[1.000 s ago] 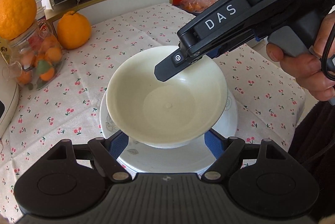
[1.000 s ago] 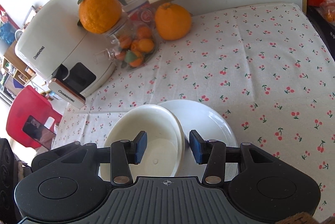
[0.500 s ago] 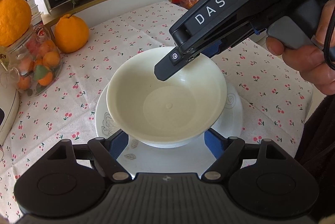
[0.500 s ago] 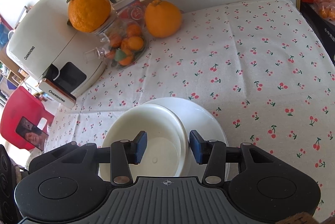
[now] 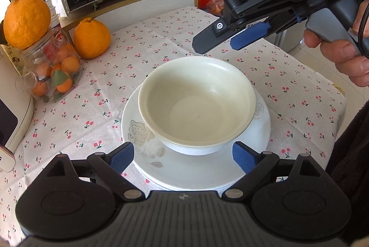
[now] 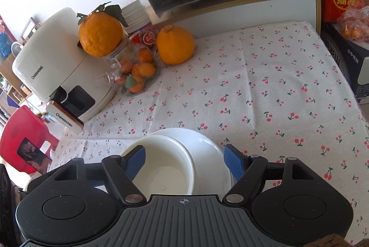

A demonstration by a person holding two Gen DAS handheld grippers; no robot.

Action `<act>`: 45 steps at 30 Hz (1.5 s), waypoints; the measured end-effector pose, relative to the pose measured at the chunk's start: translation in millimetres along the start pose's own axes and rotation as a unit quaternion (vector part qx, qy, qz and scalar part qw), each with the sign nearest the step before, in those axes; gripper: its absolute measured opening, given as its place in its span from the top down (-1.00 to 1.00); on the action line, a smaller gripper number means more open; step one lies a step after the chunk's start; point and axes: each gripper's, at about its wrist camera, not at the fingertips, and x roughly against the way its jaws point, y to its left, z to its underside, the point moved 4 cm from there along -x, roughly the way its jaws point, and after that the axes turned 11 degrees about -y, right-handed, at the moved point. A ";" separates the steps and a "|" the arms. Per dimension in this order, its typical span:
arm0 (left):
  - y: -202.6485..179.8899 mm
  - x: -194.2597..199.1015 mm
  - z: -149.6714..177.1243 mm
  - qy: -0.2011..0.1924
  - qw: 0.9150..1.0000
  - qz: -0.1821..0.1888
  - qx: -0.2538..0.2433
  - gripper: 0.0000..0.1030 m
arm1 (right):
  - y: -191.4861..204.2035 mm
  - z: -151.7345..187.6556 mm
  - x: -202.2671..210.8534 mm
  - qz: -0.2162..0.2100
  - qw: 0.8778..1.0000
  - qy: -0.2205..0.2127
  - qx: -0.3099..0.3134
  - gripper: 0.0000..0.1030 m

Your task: Organize plates and bowls

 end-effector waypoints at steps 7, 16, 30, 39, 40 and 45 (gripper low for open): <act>1.0 31.3 -15.5 -0.025 0.998 -0.048 0.018 -0.87 | 14.9 -19.7 40.9 0.023 0.997 -0.068 0.034 -0.73; -5.0 75.8 -27.0 -0.015 0.989 -0.114 0.096 -0.99 | 66.0 -13.2 109.3 0.015 0.988 -0.118 0.102 -0.99; -13.2 93.5 -1.9 -0.007 0.954 -0.233 0.189 -0.99 | 80.7 51.0 142.9 0.077 0.978 -0.133 0.141 -1.00; -12.0 91.5 9.2 -0.002 0.935 -0.282 0.214 -0.99 | 59.2 78.2 126.0 0.104 0.981 -0.111 0.120 -1.00; -12.2 91.8 9.5 -0.003 0.935 -0.282 0.213 -0.99 | 58.3 79.9 123.6 0.106 0.981 -0.107 0.121 -1.00; -15.1 93.1 10.9 -0.007 0.936 -0.278 0.215 -0.99 | 57.4 88.3 114.5 0.107 0.982 -0.089 0.124 -1.00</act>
